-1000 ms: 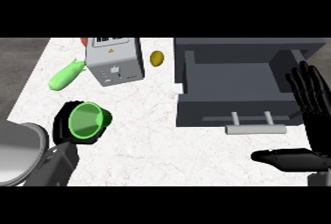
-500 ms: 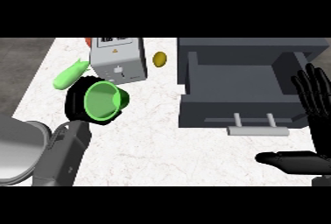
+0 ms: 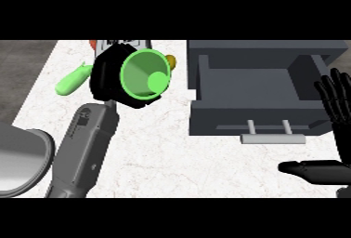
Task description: Pick up the cup, place it into the drawer and close the drawer
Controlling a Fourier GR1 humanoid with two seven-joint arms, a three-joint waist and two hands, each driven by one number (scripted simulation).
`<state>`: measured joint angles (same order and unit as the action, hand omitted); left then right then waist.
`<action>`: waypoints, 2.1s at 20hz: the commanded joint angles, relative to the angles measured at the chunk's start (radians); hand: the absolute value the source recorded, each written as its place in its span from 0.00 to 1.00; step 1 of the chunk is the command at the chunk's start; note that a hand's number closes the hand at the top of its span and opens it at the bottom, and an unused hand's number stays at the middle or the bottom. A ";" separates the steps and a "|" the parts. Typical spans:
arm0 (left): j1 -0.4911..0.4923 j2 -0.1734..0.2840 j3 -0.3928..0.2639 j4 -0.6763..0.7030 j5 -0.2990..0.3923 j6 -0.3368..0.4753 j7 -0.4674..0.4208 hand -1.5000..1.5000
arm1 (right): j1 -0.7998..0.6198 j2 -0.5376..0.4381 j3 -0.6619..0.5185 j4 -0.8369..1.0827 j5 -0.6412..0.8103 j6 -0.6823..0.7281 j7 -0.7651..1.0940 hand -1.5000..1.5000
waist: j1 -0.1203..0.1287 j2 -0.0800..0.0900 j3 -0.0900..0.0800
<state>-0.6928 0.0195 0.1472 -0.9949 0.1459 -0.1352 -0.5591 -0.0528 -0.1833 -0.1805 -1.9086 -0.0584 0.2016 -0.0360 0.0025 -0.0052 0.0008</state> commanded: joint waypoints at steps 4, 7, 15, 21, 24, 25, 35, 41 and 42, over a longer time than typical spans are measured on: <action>-0.194 -0.019 -0.158 -0.007 0.007 0.219 0.157 1.00 | 0.030 0.002 0.010 -0.082 -0.023 0.012 0.054 0.00 | -0.025 0.004 -0.001; -0.254 -0.019 -0.108 0.011 -0.022 0.213 0.236 1.00 | -0.029 -0.048 -0.055 -0.042 -0.073 0.035 0.075 0.00 | -0.013 0.006 -0.001; -0.466 -0.019 -0.245 0.205 0.135 0.377 0.306 1.00 | -0.030 0.000 -0.021 0.077 -0.003 0.022 -0.073 0.00 | -0.029 0.009 0.000; -0.571 -0.020 -0.285 0.421 0.229 0.430 0.232 1.00 | -0.030 -0.014 -0.022 0.040 -0.019 0.039 -0.038 0.00 | -0.045 0.014 0.000; -0.530 -0.020 -0.389 0.435 0.288 0.439 0.214 1.00 | -0.022 -0.001 -0.033 0.057 -0.018 0.028 -0.063 0.00 | -0.045 0.013 0.000; -0.535 -0.020 -0.472 0.375 0.330 0.525 0.241 1.00 | 0.037 -0.004 0.011 -0.027 -0.019 0.062 -0.021 0.00 | -0.056 0.009 0.000; -0.575 -0.020 -0.645 0.526 0.399 0.551 0.264 1.00 | -0.064 -0.027 -0.041 0.052 -0.029 0.038 -0.013 0.00 | -0.068 0.017 0.001; -0.555 -0.020 -0.754 0.565 0.433 0.543 0.270 0.00 | -0.039 -0.003 0.002 0.019 -0.009 0.043 -0.029 0.00 | -0.095 0.026 0.001; -0.597 -0.020 -0.751 0.590 0.432 0.557 0.297 0.00 | -0.024 0.018 0.047 -0.010 0.026 0.036 -0.027 0.00 | -0.099 0.026 0.001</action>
<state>-1.2674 0.0002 -0.5539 -0.4468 0.5664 0.4091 -0.2856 -0.1012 -0.1907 -0.1768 -1.8959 -0.0713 0.2437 -0.0431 -0.0837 0.0169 0.0013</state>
